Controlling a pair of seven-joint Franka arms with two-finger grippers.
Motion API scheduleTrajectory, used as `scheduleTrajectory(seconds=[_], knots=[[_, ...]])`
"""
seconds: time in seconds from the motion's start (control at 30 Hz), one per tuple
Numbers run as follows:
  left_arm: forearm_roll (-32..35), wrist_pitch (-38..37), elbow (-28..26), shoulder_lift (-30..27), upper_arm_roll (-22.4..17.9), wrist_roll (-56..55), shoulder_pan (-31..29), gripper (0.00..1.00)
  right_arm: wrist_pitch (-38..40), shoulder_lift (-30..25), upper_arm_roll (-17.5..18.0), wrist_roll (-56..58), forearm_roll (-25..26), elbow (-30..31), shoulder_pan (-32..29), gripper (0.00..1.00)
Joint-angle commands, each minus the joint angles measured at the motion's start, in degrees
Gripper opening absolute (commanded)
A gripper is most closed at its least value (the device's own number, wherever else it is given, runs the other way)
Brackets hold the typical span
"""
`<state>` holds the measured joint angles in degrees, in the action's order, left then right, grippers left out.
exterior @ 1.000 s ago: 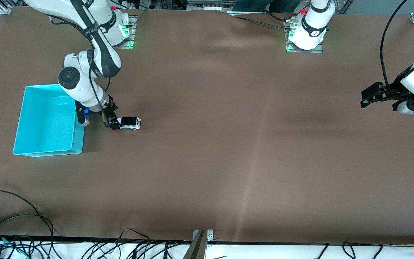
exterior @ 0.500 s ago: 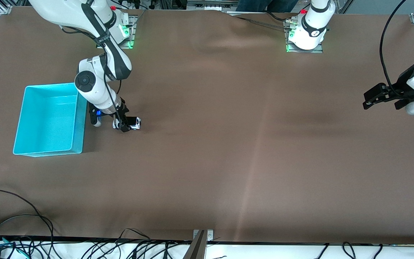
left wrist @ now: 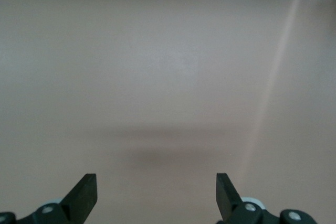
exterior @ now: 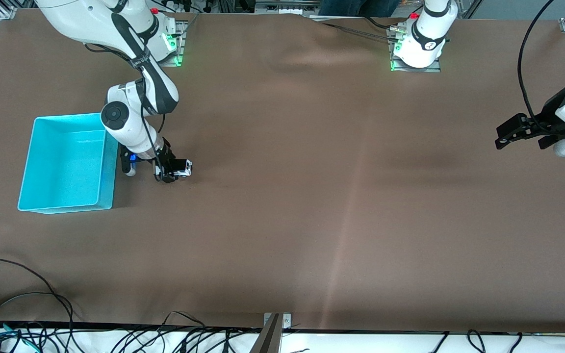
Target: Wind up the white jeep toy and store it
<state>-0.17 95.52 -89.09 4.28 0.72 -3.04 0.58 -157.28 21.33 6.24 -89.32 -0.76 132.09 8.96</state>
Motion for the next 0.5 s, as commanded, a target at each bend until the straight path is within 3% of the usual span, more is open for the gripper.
scheduleTrajectory(seconds=[0.0,0.27,0.47], knots=[[-0.6,-0.7,1.4,0.5,-0.2,-0.3,-0.1,1.00,-0.1,-0.2,-0.2,-1.3,0.9,-2.1,0.3,0.00],[-0.5,-0.7,1.4,0.5,-0.3,-0.3,-0.1,1.00,1.9,-4.5,-1.0,-1.3,0.7,-3.4,0.0,0.00],[-0.6,-0.7,1.4,0.5,-0.4,-0.3,-0.1,1.00,12.2,-8.8,-2.5,-0.2,0.8,-8.2,-0.4,0.00]])
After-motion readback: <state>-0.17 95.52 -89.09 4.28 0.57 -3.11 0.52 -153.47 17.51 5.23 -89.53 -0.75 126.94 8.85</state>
